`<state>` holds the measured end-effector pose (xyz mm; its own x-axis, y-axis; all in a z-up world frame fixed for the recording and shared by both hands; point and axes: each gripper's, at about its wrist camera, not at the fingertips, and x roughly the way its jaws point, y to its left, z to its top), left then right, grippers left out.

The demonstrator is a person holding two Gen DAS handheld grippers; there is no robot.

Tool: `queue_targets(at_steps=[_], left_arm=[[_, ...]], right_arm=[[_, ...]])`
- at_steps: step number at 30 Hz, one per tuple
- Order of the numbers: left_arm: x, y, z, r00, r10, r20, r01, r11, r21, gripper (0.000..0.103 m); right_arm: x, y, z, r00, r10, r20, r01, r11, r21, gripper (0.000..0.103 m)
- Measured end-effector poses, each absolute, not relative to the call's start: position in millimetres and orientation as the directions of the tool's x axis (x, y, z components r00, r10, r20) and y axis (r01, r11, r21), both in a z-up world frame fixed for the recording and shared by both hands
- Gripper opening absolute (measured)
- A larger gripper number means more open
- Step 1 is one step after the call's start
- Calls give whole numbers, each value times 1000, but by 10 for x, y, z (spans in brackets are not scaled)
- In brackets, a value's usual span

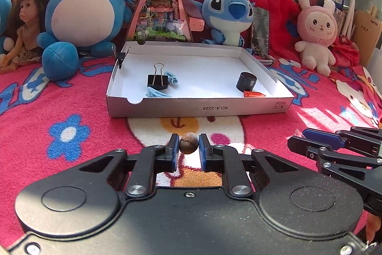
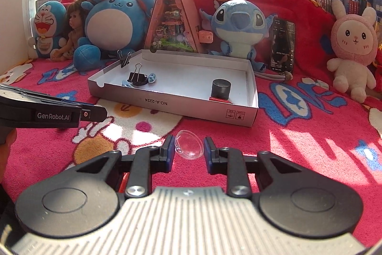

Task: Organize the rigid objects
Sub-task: 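Grasp a brown nut with the left tool while the right tool grasps the clear cup, then carry the nut with the left tool while the right tool carries the cup into the box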

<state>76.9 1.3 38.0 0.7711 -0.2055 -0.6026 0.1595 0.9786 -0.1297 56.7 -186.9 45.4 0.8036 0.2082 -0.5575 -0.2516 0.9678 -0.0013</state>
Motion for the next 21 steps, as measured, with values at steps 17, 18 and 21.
queue_targets(at_steps=[17, 18, 21], left_arm=[[1231, 260, 638, 767, -243, -594, 130, 965, -226, 16], [1271, 272, 666, 772, -237, -590, 128, 967, -222, 16], [1383, 302, 727, 779, -227, -585, 117, 969, -219, 16]], right_arm=[[886, -2008, 590, 816, 196, -544, -200, 978, 52, 31], [916, -2019, 599, 815, 196, -545, -197, 979, 58, 31], [1041, -2071, 636, 814, 191, -549, -179, 981, 76, 31]])
